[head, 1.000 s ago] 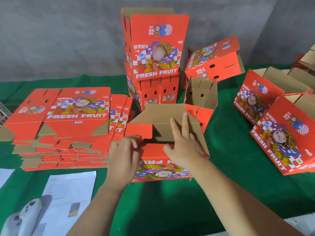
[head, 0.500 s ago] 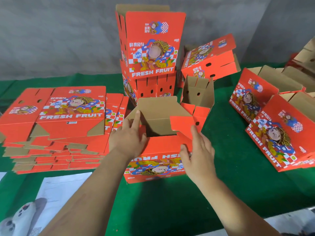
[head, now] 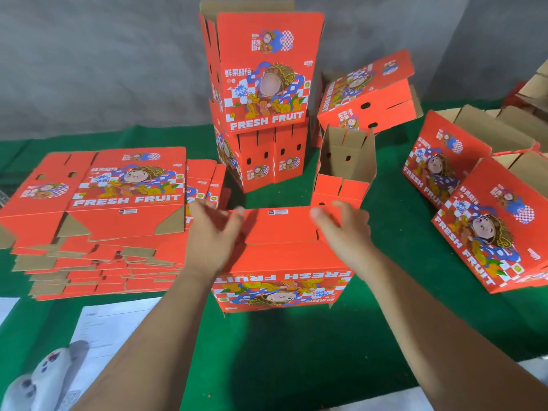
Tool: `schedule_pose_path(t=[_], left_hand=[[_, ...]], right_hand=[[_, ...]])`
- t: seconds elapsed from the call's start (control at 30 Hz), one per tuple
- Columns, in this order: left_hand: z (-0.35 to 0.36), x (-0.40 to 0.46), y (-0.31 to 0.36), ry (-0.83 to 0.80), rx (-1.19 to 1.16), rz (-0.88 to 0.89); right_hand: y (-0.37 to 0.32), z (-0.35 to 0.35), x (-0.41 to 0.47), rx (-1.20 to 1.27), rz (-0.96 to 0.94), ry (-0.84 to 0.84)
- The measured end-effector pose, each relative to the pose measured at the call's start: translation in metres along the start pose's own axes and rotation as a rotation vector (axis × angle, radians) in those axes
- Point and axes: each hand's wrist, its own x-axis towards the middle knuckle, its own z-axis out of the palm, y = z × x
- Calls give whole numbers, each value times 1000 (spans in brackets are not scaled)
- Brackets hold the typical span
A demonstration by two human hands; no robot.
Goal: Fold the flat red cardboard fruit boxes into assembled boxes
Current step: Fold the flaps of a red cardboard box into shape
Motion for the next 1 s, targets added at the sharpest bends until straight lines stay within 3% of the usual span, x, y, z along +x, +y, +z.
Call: schedule_pose_path(t=[0.1,0.23,0.3,0.4,0.47,0.53,0.57,0.67,0.73,0.87,1.0], left_hand=[[6,-3,-4,-106,374,26],[12,-5,1,-200,624,-197],[13,-6,2,-249,650,-180],[6,-1,0,-195,97,-258],[-4,4,-3,-90,-252,-517],[-14,2,-1,-179,-480,-834],[-16,-2,-1,-215,-524,-899],[-9,-8,-9,-79,-443,-768],[-10,-13,-7,5,-473,-749],[-15,-22,2,-78,-539,-706],[-14,-39,12,-25,-761,-511]], right_hand=[[6,4,-2,-160,-34,-119],[4,10,-2,-472,41,-70],[6,15,-7,-538,47,-49],[13,9,-7,-316,48,-120],[11,-1,-5,-9,144,-116],[4,-6,-7,180,182,-22],[2,-7,-10,213,173,29],[0,-15,-21,290,159,118],[-4,-24,-24,411,273,102],[-1,-42,-27,570,516,-285],[6,-41,-26,632,346,-262]])
